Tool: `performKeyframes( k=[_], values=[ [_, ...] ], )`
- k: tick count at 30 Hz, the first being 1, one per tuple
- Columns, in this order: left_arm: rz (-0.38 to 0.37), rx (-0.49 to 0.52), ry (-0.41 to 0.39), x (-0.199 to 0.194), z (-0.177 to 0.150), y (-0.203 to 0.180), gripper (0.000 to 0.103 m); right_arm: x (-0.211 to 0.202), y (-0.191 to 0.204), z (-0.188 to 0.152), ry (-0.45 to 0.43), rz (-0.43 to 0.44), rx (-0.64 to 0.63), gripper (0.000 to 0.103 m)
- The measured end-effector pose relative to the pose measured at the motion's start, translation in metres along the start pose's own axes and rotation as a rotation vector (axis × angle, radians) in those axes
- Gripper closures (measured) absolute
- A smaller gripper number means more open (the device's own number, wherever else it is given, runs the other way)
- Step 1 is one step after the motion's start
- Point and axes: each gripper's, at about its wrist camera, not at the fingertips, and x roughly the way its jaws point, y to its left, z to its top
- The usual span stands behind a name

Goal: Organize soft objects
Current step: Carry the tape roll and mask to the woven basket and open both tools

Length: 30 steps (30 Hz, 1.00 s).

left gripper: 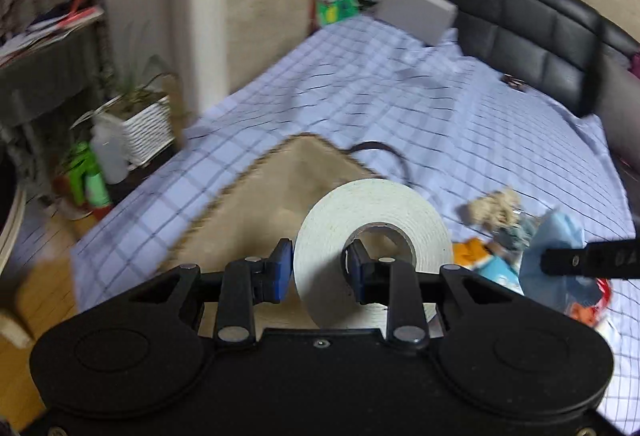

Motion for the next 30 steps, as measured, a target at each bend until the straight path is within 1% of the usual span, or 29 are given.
performKeyframes(
  k=[3,6,10,14,15,16,17,18,20,23,28,30],
  values=[
    [0.042,-0.029,0.020,0.008,-0.001,0.014,0.074,0.001,0.029,0.010,-0.018,0.064,-0.005,0.055],
    [0.081,-0.038,0.036,0.015,-0.003,0.028,0.074,0.005,0.053,0.015,-0.036,0.105,-0.013,0.055],
    [0.103,-0.054,0.054,0.012,-0.003,0.043,0.074,0.010,0.073,0.017,-0.050,0.125,-0.027,0.054],
    [0.104,-0.057,0.068,0.014,-0.003,0.045,0.073,0.022,0.080,0.021,-0.045,0.145,-0.018,0.052],
    [0.108,-0.055,0.070,0.014,-0.003,0.045,0.068,0.026,0.080,0.023,-0.046,0.151,-0.017,0.052],
    [0.116,-0.051,0.070,0.015,-0.004,0.043,0.063,0.028,0.081,0.023,-0.051,0.159,-0.019,0.049],
    [0.124,-0.049,0.070,0.015,-0.004,0.044,0.050,0.028,0.082,0.023,-0.060,0.169,-0.023,0.039],
    [0.129,-0.048,0.067,0.014,-0.005,0.044,0.039,0.028,0.082,0.023,-0.073,0.168,-0.025,0.035],
    [0.135,-0.041,0.045,0.011,-0.005,0.043,0.036,0.023,0.081,0.022,-0.097,0.163,-0.030,0.030],
    [0.166,-0.020,0.005,0.007,-0.005,0.041,0.035,0.021,0.079,0.023,-0.108,0.167,-0.022,0.030],
    [0.155,-0.026,0.028,0.010,-0.004,0.042,0.033,0.020,0.072,0.023,-0.097,0.151,-0.006,0.030],
    [0.158,-0.019,0.029,0.011,-0.004,0.041,0.026,0.020,0.069,0.022,-0.088,0.139,-0.001,0.030]
  ],
)
